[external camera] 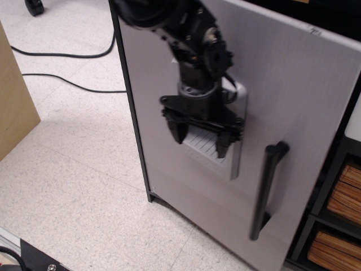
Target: Close fridge
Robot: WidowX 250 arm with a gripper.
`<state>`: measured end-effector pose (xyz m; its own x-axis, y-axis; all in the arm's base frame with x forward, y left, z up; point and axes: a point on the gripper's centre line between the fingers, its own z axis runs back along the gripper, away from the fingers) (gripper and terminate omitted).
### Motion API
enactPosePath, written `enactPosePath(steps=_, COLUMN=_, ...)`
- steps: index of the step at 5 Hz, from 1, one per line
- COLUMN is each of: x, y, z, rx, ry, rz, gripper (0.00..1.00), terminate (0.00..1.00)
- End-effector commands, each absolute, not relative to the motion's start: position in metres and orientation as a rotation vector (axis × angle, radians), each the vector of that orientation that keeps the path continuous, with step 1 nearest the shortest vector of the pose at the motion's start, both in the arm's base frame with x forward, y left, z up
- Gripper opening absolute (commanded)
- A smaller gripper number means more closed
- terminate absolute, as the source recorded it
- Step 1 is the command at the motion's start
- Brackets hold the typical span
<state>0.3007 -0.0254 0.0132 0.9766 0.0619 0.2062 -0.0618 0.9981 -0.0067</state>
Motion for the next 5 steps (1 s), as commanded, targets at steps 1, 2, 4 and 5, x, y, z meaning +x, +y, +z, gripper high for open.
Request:
enactPosePath(steps=1, x=0.331, y=-0.036, z=0.027, rx=-0.011, ry=-0.262, rz=0.074, gripper=1.0, terminate=0.0)
enactPosePath(steps=2, x=0.337, y=-0.036, z=0.026, rx=-0.012, ry=-0.265, rz=0.08, gripper=1.0, terminate=0.0)
enactPosePath(steps=4, x=0.348, y=-0.038, z=0.029, rx=-0.013, ry=-0.29, rz=0.081, gripper=1.0, terminate=0.0)
enactPosePath(steps=5, x=0.323, y=-0.033, z=0.043, rx=-0.011, ry=-0.274, rz=0.034, gripper=1.0, terminate=0.0)
